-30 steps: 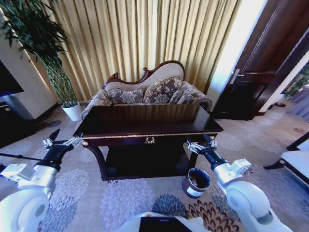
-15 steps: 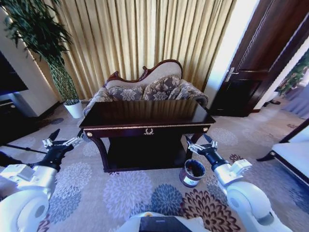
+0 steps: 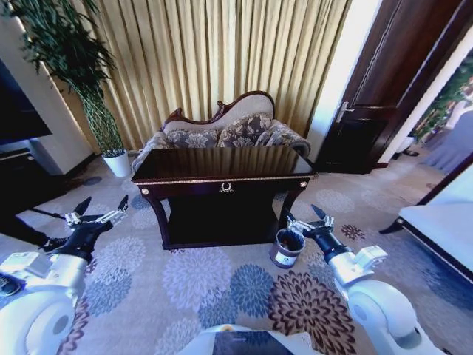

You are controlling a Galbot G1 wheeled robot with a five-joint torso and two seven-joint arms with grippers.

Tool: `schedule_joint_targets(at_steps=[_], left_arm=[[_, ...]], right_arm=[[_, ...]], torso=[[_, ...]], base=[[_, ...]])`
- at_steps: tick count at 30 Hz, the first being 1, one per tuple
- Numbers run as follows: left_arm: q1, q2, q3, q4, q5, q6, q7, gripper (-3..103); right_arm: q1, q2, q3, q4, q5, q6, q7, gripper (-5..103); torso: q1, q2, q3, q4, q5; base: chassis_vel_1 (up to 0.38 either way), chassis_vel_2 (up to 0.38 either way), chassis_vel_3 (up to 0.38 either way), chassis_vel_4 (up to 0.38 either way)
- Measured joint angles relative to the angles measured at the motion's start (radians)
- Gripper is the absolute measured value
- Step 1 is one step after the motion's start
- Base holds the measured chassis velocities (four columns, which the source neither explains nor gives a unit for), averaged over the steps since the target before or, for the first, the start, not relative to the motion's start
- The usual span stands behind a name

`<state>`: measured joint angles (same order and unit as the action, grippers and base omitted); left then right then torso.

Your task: Move to the front of the table and place the trash on the table into the trash bin.

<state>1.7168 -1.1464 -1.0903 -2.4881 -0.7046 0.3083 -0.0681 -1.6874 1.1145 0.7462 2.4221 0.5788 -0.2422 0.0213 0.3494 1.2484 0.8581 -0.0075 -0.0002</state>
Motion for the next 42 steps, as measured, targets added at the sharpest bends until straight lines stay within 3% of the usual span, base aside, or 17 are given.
schedule_joint_targets(at_steps=[29, 42], left_arm=[[-0.001, -0.003, 0.004, 0.003, 0.001, -0.001, 0.0, 100], [-0.003, -0.009, 0.017, 0.01, 0.005, -0.02, 0.0, 100]], right_arm=[[-0.002, 0.005, -0.002, -0.007, -0.007, 0.001, -0.002, 100], [0.01, 0.012, -0.008, -0.053, -0.025, 0.045, -0.002, 100]], torso=[[0.0, 0.0, 0.0, 0.0004, -0.0005], [0.0, 0.0, 0.0, 0.0001, -0.0003]], base=[[0.213, -0.213, -0.213, 0.218], [0.112, -0.115, -0.13, 0.101]])
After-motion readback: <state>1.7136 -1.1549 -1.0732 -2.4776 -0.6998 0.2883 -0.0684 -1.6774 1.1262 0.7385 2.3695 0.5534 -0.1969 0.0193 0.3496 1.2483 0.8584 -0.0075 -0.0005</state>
